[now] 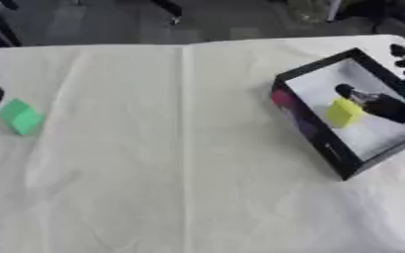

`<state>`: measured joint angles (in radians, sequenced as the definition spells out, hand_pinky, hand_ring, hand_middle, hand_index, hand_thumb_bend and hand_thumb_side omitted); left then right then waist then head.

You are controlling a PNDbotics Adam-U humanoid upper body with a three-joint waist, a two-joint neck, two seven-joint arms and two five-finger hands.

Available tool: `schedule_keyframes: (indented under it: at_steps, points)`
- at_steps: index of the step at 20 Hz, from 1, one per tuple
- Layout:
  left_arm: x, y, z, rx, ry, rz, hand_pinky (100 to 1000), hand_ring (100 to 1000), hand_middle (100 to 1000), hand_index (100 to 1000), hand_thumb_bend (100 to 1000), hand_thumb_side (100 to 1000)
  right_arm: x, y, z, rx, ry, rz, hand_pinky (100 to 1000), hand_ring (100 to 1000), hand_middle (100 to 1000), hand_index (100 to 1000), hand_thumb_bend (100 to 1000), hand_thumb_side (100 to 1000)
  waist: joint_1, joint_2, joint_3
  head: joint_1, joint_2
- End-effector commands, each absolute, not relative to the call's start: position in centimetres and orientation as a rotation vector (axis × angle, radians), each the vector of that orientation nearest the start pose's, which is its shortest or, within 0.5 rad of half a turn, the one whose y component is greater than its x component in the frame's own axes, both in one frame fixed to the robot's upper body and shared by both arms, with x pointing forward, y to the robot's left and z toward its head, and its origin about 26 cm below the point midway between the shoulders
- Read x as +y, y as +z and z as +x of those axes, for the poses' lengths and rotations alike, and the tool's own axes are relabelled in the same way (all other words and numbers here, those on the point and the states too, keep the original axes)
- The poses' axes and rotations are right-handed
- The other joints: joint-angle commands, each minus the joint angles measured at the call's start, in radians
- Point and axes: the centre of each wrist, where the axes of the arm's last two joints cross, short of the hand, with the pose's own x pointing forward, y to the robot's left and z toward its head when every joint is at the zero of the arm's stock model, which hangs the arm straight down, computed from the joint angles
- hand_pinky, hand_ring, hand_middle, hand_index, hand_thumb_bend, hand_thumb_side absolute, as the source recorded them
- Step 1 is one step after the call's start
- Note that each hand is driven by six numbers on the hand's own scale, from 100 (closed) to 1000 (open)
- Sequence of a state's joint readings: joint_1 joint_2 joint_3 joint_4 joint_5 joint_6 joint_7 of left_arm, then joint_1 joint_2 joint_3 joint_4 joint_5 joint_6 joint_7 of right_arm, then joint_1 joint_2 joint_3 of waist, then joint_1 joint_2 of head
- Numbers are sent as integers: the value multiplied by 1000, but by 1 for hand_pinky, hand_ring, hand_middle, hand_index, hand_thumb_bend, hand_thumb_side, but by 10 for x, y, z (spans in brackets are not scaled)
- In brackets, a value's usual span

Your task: Pick up the objects with one hand, pass them to the other hand, and then place them into the box on the other side of the table.

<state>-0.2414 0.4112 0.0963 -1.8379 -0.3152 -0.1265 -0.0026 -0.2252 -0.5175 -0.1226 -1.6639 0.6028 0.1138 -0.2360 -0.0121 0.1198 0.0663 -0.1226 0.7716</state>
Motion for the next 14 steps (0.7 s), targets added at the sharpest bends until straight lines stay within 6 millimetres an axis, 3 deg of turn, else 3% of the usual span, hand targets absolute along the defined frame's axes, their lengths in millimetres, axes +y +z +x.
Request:
schedule_keyframes:
  at_steps: [1, 5, 8, 14]
  points:
    - [323, 173, 311, -2133, -583, 697, 850, 805, 827, 871, 673, 616, -362, 168, 315, -1824, 448, -1303, 852, 862, 876, 944, 722, 637, -13, -13, -3, 5, -2]
    - [328, 172, 310, -2114, -590, 726, 850, 803, 822, 864, 670, 616, -331, 187, 304, -2074, 454, -1133, 842, 822, 825, 904, 559, 510, -12, -13, -5, 23, -2]
    - [331, 170, 311, -2094, -604, 737, 849, 801, 818, 866, 665, 615, -299, 192, 297, -2232, 544, -869, 840, 813, 816, 881, 485, 468, -10, -15, -4, 81, -2]
    - [343, 170, 310, -2022, -720, 788, 851, 786, 800, 865, 650, 607, -232, 171, 298, -2303, 759, -290, 832, 804, 807, 874, 439, 461, -1, -21, 3, 189, -2]
